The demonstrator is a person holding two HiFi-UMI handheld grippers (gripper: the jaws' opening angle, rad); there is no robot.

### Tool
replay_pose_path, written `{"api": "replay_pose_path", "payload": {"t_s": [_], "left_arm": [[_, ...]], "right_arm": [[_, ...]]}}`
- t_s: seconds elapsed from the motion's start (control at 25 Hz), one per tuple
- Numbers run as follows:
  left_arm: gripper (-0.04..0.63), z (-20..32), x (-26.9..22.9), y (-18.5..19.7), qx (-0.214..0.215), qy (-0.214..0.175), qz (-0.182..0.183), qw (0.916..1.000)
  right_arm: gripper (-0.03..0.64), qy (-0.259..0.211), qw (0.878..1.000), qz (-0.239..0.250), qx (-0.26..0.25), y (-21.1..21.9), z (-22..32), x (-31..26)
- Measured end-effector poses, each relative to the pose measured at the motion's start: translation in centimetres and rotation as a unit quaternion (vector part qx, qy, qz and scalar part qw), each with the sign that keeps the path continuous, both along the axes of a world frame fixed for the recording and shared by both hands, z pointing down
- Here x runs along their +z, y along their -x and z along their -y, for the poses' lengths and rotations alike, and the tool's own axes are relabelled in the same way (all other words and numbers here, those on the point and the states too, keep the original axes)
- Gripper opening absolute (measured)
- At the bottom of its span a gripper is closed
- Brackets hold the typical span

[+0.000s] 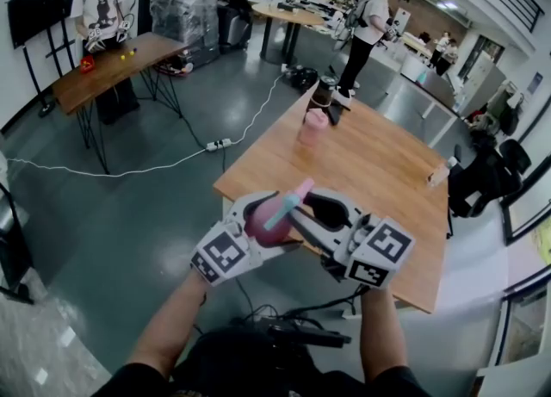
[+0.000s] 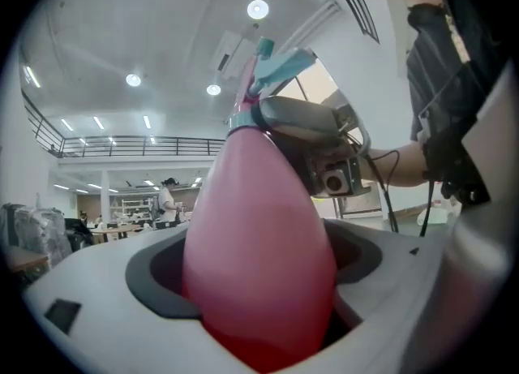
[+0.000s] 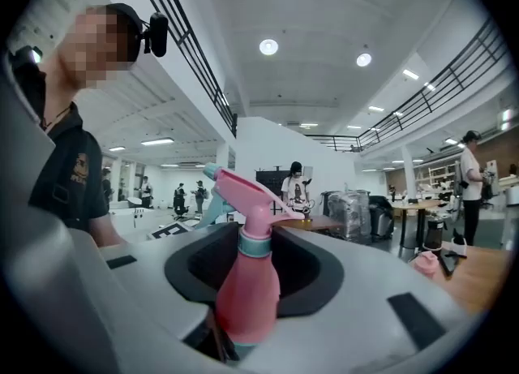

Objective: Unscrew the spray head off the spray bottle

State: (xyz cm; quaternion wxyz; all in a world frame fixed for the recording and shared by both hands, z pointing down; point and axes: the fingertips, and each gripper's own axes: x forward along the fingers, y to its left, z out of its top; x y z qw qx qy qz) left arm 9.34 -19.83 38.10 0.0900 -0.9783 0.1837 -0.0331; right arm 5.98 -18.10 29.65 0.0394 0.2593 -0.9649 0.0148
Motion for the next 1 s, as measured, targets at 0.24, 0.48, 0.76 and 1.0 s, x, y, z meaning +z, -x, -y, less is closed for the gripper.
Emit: {"api": "replay_pose_path", "payload": {"t_s": [0.24, 0.48, 0.76, 1.0], "left_arm": [[0.442, -2.0, -0.1, -0.8, 0.056, 0.002, 0.001, 0.9984], [0.442, -2.5, -0.1, -0.5, 0.074, 0.007, -0.003, 0.9972], [0.443, -3.5, -0.2, -0.4, 0.086, 0.002, -0.010, 0.9963], [0.442, -2.8, -0.6, -0.8, 0.069, 0.004, -0.020, 0.9974]], "right_arm": [[0.130, -0.018, 0.997, -0.004, -0.075, -0.7, -1.7, 0.0], [0.129, -0.022, 0.991, -0.004, -0.130, -0.5, -2.1, 0.0], [0.130, -0.023, 0.987, 0.002, -0.158, -0.2, -3.0, -0.3], [0.160, -0.026, 0.993, 0.008, -0.113, -0.6, -2.7, -0.5]]}}
